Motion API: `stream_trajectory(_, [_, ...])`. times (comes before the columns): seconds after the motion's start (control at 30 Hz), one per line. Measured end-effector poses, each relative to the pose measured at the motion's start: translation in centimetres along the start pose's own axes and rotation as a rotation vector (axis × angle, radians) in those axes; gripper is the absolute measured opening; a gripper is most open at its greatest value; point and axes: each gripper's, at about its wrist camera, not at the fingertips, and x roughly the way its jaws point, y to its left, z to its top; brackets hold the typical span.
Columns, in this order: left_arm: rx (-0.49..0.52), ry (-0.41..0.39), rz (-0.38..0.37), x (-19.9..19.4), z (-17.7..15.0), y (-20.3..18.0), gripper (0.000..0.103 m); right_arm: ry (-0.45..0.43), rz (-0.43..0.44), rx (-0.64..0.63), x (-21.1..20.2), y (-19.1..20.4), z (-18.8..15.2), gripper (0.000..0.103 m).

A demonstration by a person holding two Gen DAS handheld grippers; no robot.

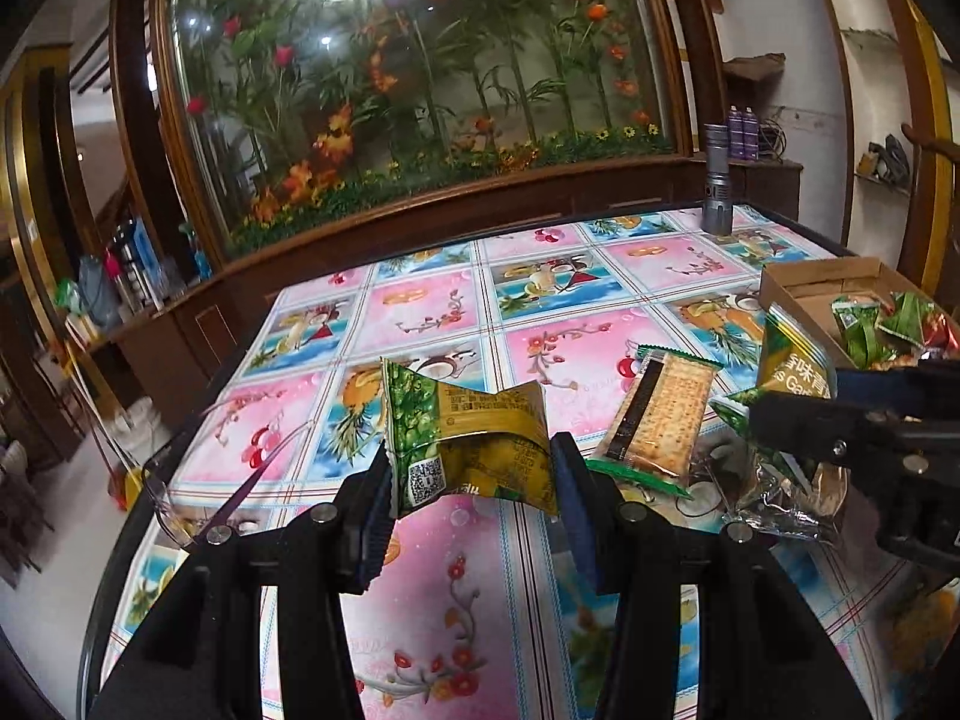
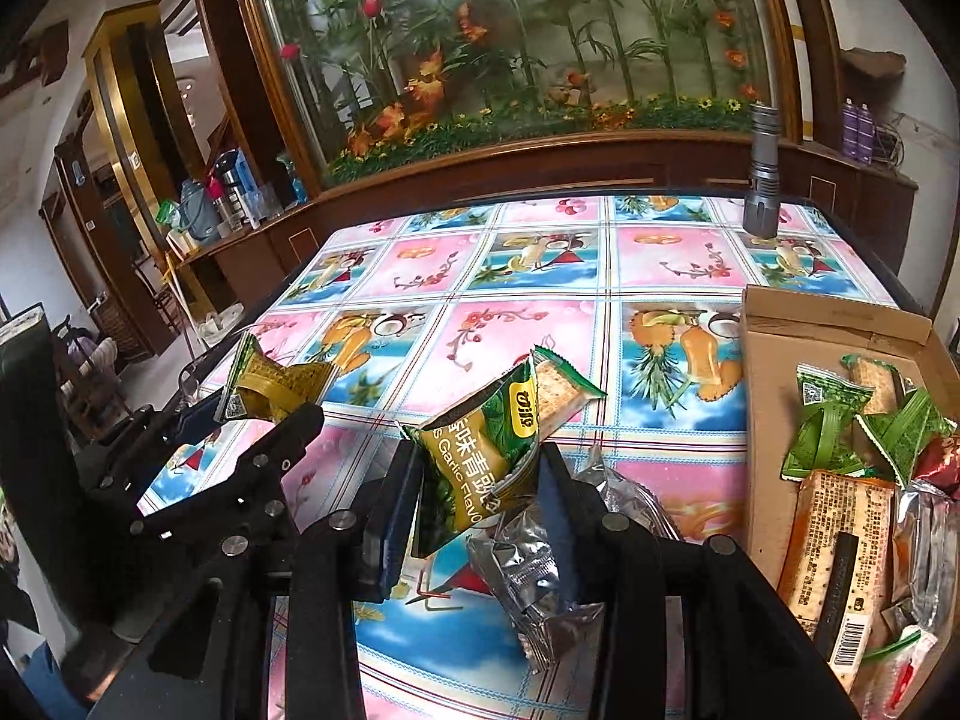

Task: Organize snacks
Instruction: 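Lift both yellow-green bags from the pile with both tools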

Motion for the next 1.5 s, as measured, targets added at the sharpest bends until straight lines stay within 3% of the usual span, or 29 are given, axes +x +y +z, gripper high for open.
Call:
stream_trajectory(0.5, [0.075,-0.058,0.035,-0.9,-0.2,-1.6,0.048,-0.018,-0.003,0.027,-0.3,-0.8,0.3,0.043])
stream_trajectory(1.5, [0.086,-0.069,0.042,-1.3,0.0,-1.9,0.048,-0.034,-0.01,0.051,-1.1,-1.6,0.6,0.043])
